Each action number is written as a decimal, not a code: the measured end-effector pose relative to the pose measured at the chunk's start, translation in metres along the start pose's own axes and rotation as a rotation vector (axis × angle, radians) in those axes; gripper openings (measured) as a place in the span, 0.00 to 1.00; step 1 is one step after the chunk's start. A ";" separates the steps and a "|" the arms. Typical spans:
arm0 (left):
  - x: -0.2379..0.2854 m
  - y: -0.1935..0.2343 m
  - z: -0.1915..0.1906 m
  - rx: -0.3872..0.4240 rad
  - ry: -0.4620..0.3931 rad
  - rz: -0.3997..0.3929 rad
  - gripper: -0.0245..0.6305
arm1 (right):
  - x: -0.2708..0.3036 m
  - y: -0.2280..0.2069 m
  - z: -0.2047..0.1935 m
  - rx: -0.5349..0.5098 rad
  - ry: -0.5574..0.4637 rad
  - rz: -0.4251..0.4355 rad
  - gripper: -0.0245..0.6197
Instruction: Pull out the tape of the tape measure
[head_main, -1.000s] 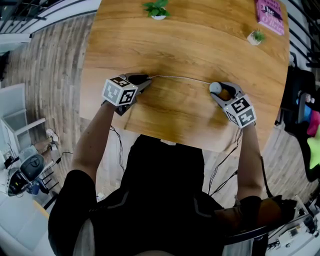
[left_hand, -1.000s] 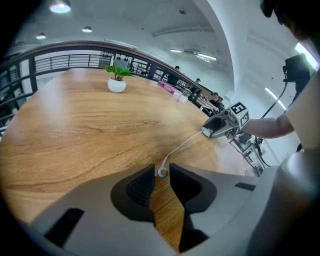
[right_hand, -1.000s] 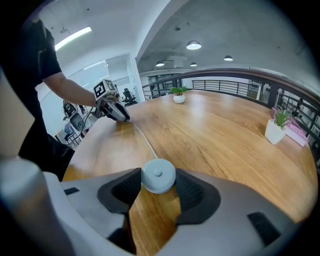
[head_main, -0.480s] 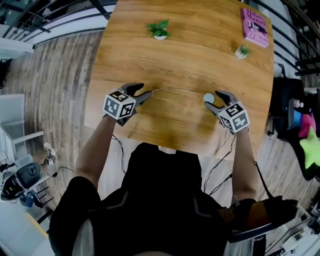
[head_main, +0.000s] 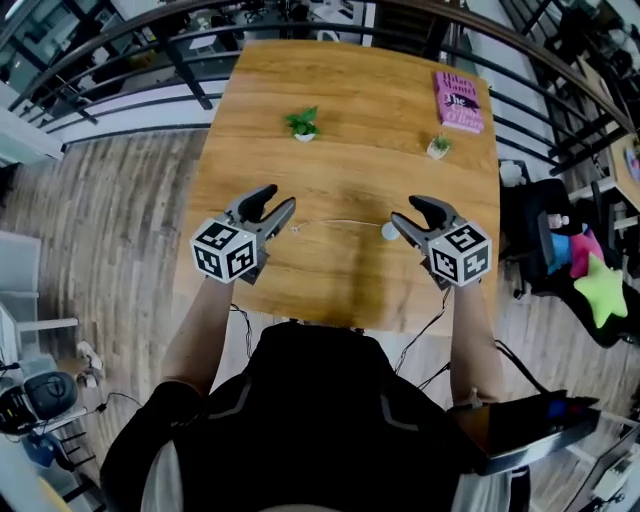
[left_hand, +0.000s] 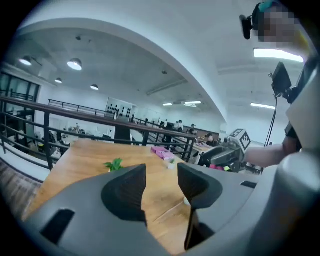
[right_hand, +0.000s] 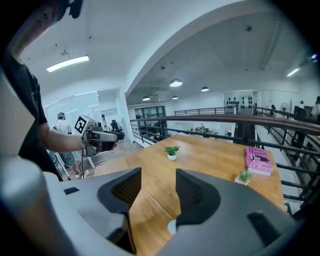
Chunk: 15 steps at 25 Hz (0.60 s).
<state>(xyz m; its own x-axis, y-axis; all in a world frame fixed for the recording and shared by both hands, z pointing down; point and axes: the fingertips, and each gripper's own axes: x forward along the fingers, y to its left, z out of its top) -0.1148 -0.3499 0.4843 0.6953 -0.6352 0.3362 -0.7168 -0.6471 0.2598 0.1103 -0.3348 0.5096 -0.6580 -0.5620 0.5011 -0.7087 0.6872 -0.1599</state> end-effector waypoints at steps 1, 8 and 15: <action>-0.006 -0.005 0.016 0.001 -0.042 -0.008 0.37 | -0.008 0.003 0.012 -0.003 -0.026 -0.014 0.39; -0.030 -0.037 0.112 0.075 -0.218 -0.016 0.28 | -0.068 0.012 0.096 0.052 -0.247 -0.089 0.37; -0.034 -0.062 0.148 0.122 -0.298 0.015 0.14 | -0.107 0.017 0.127 0.034 -0.329 -0.143 0.24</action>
<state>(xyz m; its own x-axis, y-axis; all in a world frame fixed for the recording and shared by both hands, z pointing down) -0.0864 -0.3507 0.3231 0.6825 -0.7288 0.0541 -0.7279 -0.6712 0.1404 0.1367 -0.3217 0.3450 -0.5947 -0.7730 0.2208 -0.8037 0.5786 -0.1390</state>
